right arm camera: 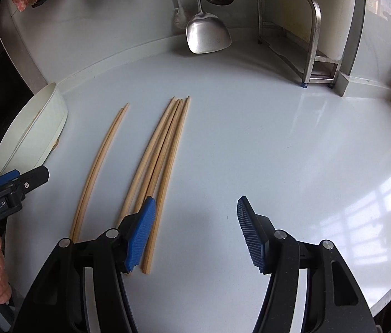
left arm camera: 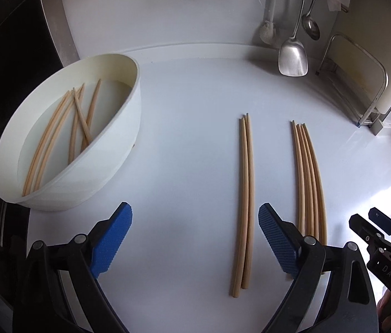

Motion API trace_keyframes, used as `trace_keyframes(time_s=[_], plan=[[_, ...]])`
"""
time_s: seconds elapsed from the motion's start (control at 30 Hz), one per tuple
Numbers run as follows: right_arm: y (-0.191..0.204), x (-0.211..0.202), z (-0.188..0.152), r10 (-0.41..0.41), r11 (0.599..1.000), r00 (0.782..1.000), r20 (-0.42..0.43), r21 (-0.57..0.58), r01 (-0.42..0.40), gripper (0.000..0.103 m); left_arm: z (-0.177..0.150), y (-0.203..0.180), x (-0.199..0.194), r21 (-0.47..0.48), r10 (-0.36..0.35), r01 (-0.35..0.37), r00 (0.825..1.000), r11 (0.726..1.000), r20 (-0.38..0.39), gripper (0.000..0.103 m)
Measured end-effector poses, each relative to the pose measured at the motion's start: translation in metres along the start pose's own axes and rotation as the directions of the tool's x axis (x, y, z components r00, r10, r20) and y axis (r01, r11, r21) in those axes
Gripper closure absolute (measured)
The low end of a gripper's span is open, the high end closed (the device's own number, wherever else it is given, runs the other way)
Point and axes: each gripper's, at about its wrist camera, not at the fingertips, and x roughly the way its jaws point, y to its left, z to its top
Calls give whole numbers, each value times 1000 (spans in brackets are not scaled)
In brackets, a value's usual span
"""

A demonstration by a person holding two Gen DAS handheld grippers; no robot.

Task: Organize utensils
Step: 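Move both open tools back to the remaining chopsticks, then close the right tool on a chopstick while the left tool grasps another chopstick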

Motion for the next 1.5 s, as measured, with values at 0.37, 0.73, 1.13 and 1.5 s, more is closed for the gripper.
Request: trace_keyframes(time_s=[0.37, 0.73, 1.13, 1.5], plan=[[7, 29, 4, -40, 998, 999, 35, 59, 38, 44, -3, -5, 34, 36, -15, 14, 1000, 999, 27, 12], [23, 40, 9, -111, 994, 993, 35, 23, 110, 44, -1, -3, 44, 32, -31, 31, 999, 999, 15, 12], [18, 41, 10, -161, 987, 986, 33, -2, 162, 45, -5, -6, 54, 41, -42, 42, 999, 998, -8, 12], [13, 40, 8, -157, 988, 987, 26, 12, 157, 45, -2, -13, 56, 52, -45, 45, 999, 998, -8, 12]])
